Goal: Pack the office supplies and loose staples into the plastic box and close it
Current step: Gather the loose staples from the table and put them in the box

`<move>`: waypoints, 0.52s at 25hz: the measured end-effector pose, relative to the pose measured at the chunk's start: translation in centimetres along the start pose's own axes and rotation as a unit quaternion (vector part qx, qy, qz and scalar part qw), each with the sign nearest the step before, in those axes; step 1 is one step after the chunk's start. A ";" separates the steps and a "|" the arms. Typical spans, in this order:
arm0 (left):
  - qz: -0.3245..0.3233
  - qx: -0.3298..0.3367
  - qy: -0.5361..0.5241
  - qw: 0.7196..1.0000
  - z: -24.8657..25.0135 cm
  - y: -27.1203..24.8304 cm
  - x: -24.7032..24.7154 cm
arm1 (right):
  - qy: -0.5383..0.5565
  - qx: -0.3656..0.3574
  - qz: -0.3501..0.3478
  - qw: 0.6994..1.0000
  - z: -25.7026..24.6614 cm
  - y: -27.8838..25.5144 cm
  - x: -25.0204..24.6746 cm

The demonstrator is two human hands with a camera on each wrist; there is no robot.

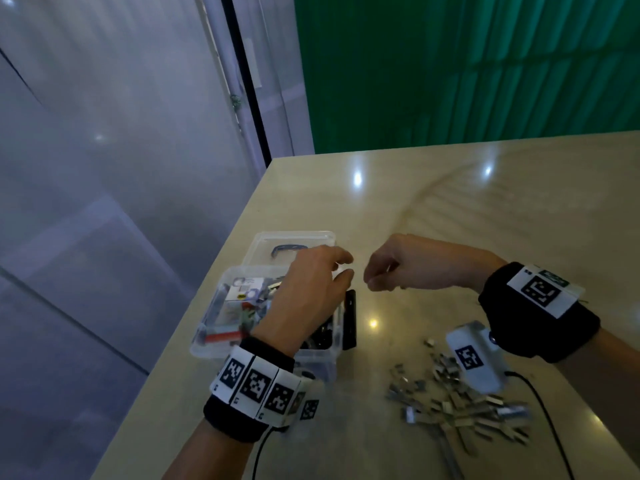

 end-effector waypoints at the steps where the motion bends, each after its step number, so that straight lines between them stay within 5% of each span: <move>1: -0.009 0.011 -0.004 1.000 2.0 -0.1 1.0 | -0.017 0.031 -0.025 0.999 1.5 -1.6 -0.1; 6: -0.098 0.049 0.001 0.994 8.9 -1.2 7.3 | -0.064 0.152 -0.073 0.984 9.3 -6.9 0.0; 13: -0.197 -0.010 0.049 0.979 10.0 -2.3 15.7 | -0.071 0.183 -0.031 0.980 17.2 -10.2 1.2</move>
Point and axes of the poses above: each hand's wrist, its own y-axis towards the middle knuckle, its own x-axis out of the palm, z = x × y, the point moved 3 cm from there along y, towards the middle knuckle, and after that the axes turned 13 degrees about y, right-handed, at the moved point
